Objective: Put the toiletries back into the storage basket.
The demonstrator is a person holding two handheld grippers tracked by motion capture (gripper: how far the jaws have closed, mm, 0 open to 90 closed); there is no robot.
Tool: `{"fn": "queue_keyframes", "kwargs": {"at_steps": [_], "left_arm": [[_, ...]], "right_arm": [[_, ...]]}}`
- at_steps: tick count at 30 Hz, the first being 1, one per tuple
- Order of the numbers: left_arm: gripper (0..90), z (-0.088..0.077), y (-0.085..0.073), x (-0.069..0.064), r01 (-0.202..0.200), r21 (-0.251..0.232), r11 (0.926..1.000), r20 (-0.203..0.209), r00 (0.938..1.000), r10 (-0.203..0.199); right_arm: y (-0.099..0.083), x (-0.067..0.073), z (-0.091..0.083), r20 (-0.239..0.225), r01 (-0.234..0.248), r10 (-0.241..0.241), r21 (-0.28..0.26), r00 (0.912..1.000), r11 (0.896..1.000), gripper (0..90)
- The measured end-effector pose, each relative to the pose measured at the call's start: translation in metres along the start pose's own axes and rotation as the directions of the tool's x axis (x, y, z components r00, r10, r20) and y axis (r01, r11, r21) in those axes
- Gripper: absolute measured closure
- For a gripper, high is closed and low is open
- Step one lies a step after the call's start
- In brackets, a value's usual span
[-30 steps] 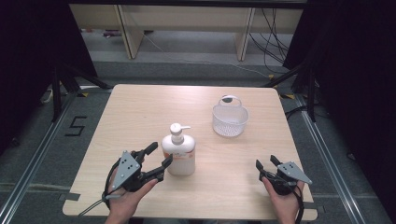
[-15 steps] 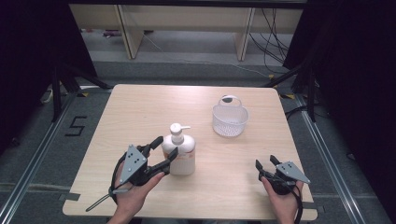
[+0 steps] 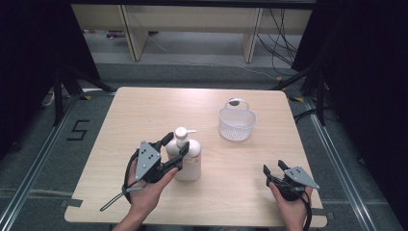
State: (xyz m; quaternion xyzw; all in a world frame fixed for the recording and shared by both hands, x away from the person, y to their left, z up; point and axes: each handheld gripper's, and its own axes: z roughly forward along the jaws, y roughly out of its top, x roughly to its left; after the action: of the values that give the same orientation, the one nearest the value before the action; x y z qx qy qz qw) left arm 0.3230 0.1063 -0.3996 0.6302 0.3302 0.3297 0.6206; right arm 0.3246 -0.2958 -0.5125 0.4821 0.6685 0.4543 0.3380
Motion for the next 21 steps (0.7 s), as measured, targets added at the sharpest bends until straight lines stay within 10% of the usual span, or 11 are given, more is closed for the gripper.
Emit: {"fn": "queue_keyframes", "kwargs": {"at_steps": [21], "left_arm": [[53.3,0.016,0.009,-0.013,-0.006,0.009,0.9999,-0.096,0.9953,0.007]], "right_arm": [[0.0,0.002,0.001,-0.01,-0.02,0.021,0.012,0.9997,1.0,38.2]]}}
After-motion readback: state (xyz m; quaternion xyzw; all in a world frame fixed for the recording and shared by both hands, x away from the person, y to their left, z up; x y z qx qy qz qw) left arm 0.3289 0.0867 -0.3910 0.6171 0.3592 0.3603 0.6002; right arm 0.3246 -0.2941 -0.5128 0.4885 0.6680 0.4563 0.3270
